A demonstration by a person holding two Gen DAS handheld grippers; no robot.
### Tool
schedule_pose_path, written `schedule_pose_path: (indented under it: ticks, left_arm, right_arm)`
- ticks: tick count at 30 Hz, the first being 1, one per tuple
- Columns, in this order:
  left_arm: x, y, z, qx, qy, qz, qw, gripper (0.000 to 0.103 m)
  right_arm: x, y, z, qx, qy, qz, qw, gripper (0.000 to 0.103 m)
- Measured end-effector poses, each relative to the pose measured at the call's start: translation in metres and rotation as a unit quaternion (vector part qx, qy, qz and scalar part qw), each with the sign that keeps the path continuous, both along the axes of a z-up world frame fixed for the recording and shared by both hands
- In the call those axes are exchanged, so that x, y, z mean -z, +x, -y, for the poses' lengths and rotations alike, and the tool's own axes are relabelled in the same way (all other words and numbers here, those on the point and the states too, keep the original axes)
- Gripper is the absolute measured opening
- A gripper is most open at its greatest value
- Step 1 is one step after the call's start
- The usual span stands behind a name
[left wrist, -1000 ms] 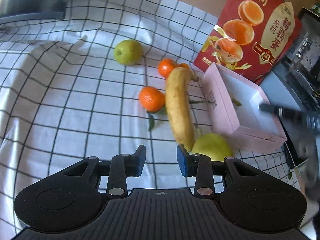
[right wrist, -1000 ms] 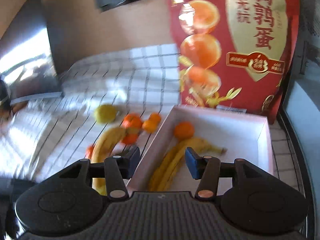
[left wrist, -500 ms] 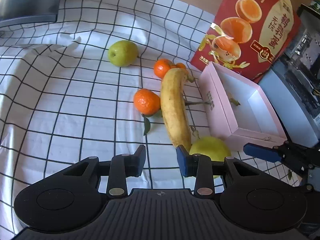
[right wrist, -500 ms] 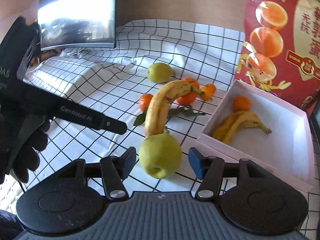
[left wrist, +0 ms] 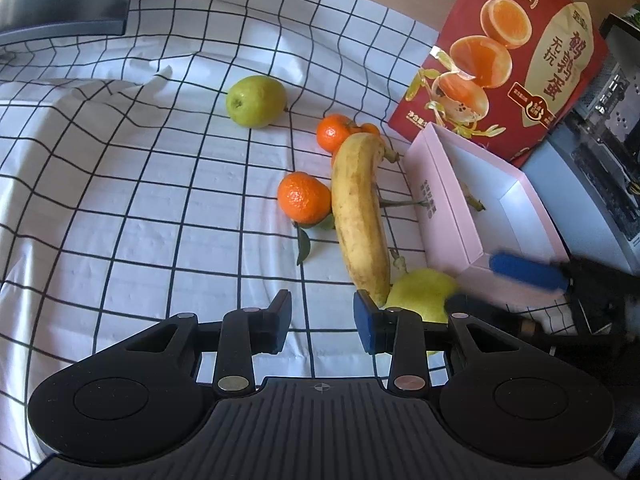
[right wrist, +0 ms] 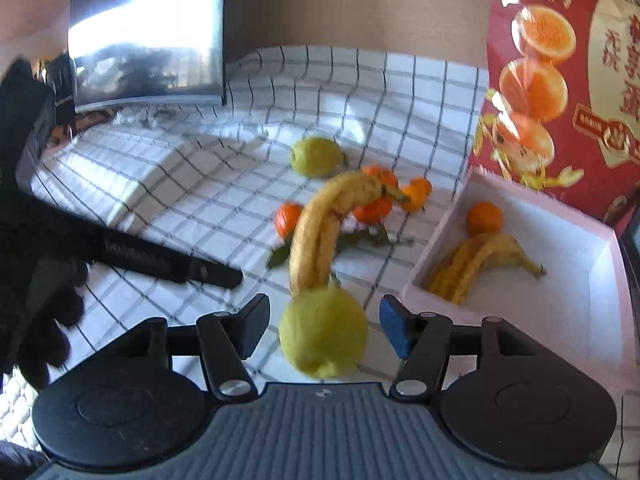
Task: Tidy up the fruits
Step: 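Reach to the green pear and grasp it with the right gripper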
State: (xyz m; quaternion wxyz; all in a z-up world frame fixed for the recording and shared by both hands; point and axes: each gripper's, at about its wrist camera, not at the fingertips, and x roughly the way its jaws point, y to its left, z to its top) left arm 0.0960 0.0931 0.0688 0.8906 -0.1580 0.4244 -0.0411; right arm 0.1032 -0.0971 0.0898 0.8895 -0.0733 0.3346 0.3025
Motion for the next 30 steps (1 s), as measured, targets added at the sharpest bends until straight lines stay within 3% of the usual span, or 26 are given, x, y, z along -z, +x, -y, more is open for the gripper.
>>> schedule_pose_path:
  ticks: [5, 9, 15, 18, 20, 30]
  left_arm:
    - [-0.002, -0.009, -0.009, -0.011, 0.007, 0.003, 0.9999, 0.038]
    - [0.0, -0.017, -0.024, -0.031, 0.006, 0.006, 0.9995, 0.038]
    - [0.008, -0.015, -0.035, -0.054, -0.003, -0.005, 0.9985, 0.038]
    - [0.007, -0.012, -0.026, -0.038, -0.003, -0.005, 0.9992, 0.038]
    - [0.004, -0.008, -0.018, -0.024, -0.001, -0.002, 0.9997, 0.038]
    - [-0.003, 0.01, 0.022, 0.036, 0.011, 0.01, 0.9992, 0.038]
  right_arm:
    - [-0.012, 0.028, -0.017, -0.003, 0.028, -0.013, 1.0, 0.062]
    - [0.0, 0.053, -0.033, 0.02, 0.015, -0.047, 0.999, 0.062]
    - [0.014, 0.033, -0.034, -0.011, -0.018, -0.049, 0.999, 0.058]
    - [0.015, 0.016, -0.031, -0.014, -0.042, -0.013, 0.999, 0.047]
    - [0.014, 0.009, -0.025, -0.008, -0.046, -0.004, 0.999, 0.044]
    - [0.02, -0.024, 0.015, 0.036, -0.015, -0.038, 0.999, 0.043]
